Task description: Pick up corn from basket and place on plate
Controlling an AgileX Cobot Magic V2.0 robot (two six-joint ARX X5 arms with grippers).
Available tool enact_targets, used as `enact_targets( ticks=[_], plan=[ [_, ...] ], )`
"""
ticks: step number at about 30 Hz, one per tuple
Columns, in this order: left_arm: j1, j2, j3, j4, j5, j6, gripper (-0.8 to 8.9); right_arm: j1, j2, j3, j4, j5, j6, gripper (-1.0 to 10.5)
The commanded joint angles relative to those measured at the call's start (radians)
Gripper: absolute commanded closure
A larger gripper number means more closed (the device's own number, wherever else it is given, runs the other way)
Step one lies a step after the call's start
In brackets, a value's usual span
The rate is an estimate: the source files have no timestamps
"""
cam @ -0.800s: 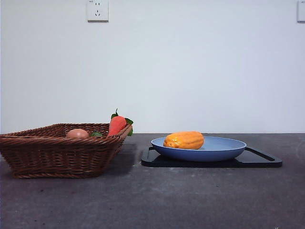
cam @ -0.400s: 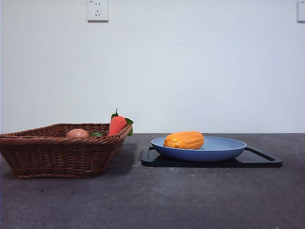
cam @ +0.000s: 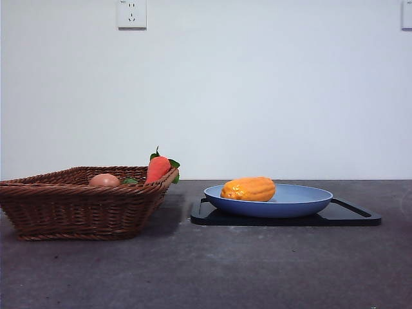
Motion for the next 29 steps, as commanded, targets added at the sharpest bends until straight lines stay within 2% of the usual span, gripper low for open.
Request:
enact_targets(
  ticks=[1,16,19,21,28,29],
  plan=[
    [0.003,-0.002,-0.028,0.011,0.001,-0.014,8.06,0.007,0.007,0.011,0.009,0.0,0.01,9.4],
    [0.003,-0.002,-0.028,0.012,0.001,-0.014,8.06,0.007,0.006,0.011,0.009,0.0,0.01,9.4],
    [0.003,-0.002,-0.028,0.012,0.001,-0.014,8.06,0.006,0.006,0.013,0.007,0.076,-0.07,9.4],
    [0.003,-0.002,-0.028,0.012,0.001,-0.014,8.06,0.005,0.006,0.013,0.006,0.107,-0.069,9.4],
    [0.003,-0.002,-0.028,0.012,0.001,-0.014,8.06,-0.032,-0.036,0.013,0.007,0.126,-0.069,9.4],
    [0.003,-0.002,-0.028,0.012,0.001,-0.014,8.06,-0.053,-0.052,0.012,0.018,0.132,-0.103,9.4]
  ],
)
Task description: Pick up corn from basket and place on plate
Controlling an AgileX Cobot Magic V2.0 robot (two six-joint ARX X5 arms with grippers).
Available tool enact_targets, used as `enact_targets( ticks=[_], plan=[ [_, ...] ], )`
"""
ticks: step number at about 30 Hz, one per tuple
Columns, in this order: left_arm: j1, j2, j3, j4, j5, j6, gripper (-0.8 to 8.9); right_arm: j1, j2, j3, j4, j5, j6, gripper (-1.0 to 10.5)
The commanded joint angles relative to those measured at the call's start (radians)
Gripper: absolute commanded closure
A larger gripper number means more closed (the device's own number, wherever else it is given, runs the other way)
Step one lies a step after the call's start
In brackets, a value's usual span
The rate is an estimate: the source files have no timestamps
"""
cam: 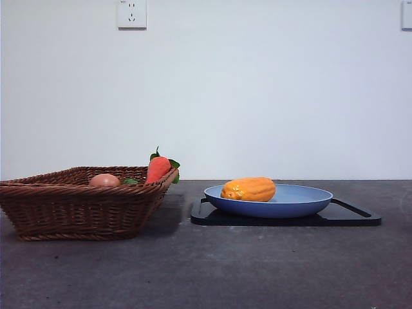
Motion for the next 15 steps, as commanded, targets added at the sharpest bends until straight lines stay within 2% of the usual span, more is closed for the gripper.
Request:
enact_targets(
  ticks=[1,2,6,10,15],
  plan=[
    [0.003,-0.002,-0.028,0.01,0.001,-0.005,8.06,-0.047,-0.034,0.009,0.04,0.007,-0.079,9.4],
    [0.003,-0.002,-0.028,0.011,0.001,-0.005,8.06,-0.076,-0.054,0.001,0.072,0.005,-0.099,9.4],
    [0.003,-0.002,-0.028,0.011,0.001,-0.005,8.06,-0.242,-0.198,-0.089,0.27,-0.05,-0.102,9.4],
    [0.003,-0.002,-0.028,0.011,0.001,-0.005,8.06,-0.423,-0.381,-0.283,0.519,-0.101,-0.099,9.4],
    [0.003,-0.002,-0.028,0.01,0.001,-0.005,8.06,-0.556,-0.568,-0.543,0.768,-0.098,-0.108,9.4]
  ],
)
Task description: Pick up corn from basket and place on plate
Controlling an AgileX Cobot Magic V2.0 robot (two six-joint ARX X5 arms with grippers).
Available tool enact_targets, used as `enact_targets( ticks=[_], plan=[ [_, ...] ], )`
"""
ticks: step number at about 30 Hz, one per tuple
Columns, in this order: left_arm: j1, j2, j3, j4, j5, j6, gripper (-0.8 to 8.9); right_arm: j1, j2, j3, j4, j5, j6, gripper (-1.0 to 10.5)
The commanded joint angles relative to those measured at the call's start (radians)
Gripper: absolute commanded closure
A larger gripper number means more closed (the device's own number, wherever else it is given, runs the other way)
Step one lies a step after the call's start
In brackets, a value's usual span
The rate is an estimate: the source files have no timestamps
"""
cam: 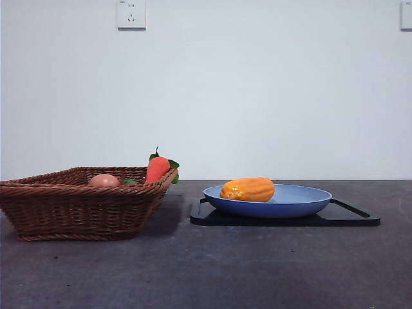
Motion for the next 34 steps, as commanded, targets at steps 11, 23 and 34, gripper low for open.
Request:
enact_targets(
  ticks=[11,23,34],
  plan=[
    [0.003,-0.002,-0.028,0.01,0.001,-0.005,8.06,-0.08,-0.232,-0.527,0.533,-0.001,-0.02,9.4],
    [0.003,-0.002,-0.028,0.011,0.001,-0.005,8.06,-0.079,-0.337,-0.699,0.534,-0.001,-0.013,9.4],
    [0.003,-0.002,-0.028,0.01,0.001,-0.005,8.06,-0.079,-0.36,-0.699,0.324,-0.002,-0.013,9.4]
  ],
)
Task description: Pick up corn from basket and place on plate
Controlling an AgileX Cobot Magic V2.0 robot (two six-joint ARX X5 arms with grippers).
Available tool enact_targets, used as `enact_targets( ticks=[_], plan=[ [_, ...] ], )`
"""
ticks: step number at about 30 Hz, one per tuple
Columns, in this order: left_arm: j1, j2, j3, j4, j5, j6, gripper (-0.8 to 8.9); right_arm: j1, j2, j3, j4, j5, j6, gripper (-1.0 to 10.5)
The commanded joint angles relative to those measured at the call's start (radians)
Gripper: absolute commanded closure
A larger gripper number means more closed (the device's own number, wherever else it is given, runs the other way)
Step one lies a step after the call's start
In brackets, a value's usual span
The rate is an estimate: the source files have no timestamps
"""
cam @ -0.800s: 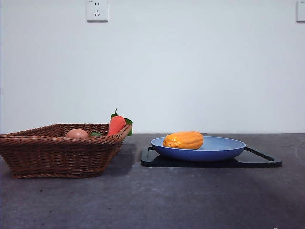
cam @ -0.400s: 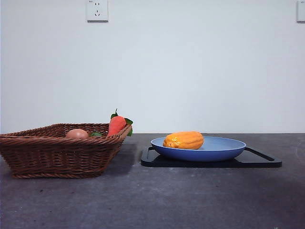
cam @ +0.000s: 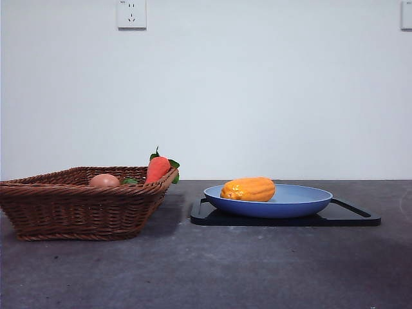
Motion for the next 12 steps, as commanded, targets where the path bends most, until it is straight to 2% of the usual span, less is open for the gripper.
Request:
enact_targets(
  ticks=[1,12],
  plan=[
    [0.003,-0.002,-0.028,0.011,0.001,-0.005,8.06,-0.001,-0.002,-0.006,-0.018,-0.001,0.0,9.4],
    [0.003,-0.002,-0.028,0.011,0.001,-0.005,8.06,-0.001,-0.002,-0.006,-0.013,-0.001,-0.001,9.4]
  ],
)
